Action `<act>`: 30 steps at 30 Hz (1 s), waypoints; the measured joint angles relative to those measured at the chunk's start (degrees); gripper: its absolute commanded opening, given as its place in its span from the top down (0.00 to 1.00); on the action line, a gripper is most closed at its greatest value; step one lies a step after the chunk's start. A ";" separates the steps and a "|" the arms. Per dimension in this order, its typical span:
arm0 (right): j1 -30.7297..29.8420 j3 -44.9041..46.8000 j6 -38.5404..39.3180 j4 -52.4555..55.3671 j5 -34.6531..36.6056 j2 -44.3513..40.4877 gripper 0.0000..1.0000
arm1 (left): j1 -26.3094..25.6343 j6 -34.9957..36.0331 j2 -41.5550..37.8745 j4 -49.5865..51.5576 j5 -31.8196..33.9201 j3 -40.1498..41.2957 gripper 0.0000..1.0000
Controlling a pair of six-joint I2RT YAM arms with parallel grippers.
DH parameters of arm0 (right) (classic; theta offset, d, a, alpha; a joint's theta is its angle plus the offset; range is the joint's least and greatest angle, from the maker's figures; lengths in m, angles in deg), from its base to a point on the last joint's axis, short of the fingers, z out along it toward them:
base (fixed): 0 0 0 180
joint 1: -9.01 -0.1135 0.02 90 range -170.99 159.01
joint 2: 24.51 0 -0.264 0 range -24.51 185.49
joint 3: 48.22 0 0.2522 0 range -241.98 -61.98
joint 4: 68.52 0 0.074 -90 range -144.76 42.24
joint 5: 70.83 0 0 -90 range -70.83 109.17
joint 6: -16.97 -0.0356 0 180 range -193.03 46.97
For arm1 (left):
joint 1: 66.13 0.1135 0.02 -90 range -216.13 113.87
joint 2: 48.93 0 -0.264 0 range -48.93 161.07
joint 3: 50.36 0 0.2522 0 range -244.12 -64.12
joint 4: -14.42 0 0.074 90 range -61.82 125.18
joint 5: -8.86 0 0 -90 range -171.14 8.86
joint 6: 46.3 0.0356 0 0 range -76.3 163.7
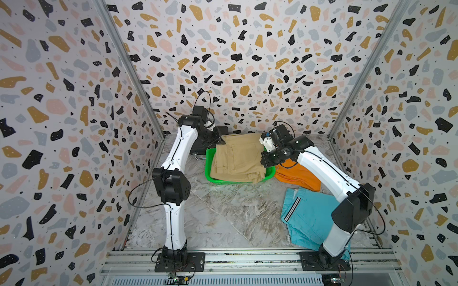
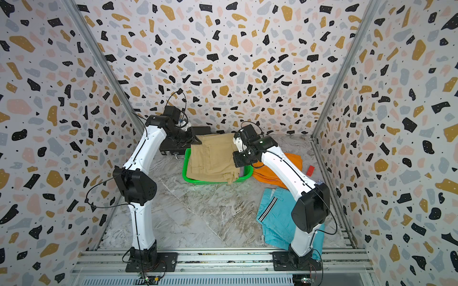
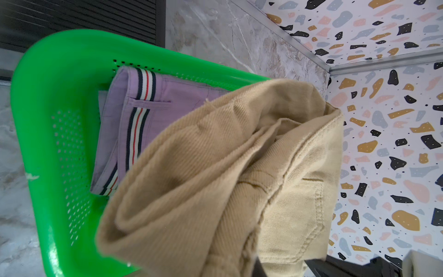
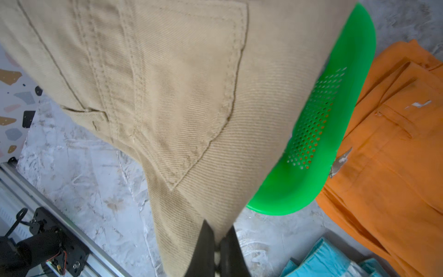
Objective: Put the folded long pants in the basket
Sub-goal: Place the long pant in the basket.
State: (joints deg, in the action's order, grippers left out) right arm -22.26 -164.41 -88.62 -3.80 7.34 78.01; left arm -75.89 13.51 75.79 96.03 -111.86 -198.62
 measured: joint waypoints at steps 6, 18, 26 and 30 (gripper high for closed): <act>3.13 -0.48 -0.96 -2.32 -2.16 5.60 1.00 | 0.66 0.04 4.66 0.39 -0.98 -2.36 1.00; 5.73 4.24 -1.55 -9.31 -2.91 11.50 1.00 | 0.66 2.36 9.14 -4.37 -1.22 2.25 1.00; 5.88 8.46 -3.21 -13.27 -2.45 14.67 1.00 | 0.63 2.84 10.10 -8.22 -1.33 5.49 0.98; 5.92 10.40 -4.44 -15.89 -2.71 14.05 1.00 | 0.42 3.21 10.54 -9.18 -0.35 6.27 0.91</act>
State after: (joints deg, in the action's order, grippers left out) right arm -16.33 -154.01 -93.06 -19.69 4.62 92.07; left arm -75.47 16.72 86.33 86.85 -112.21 -192.35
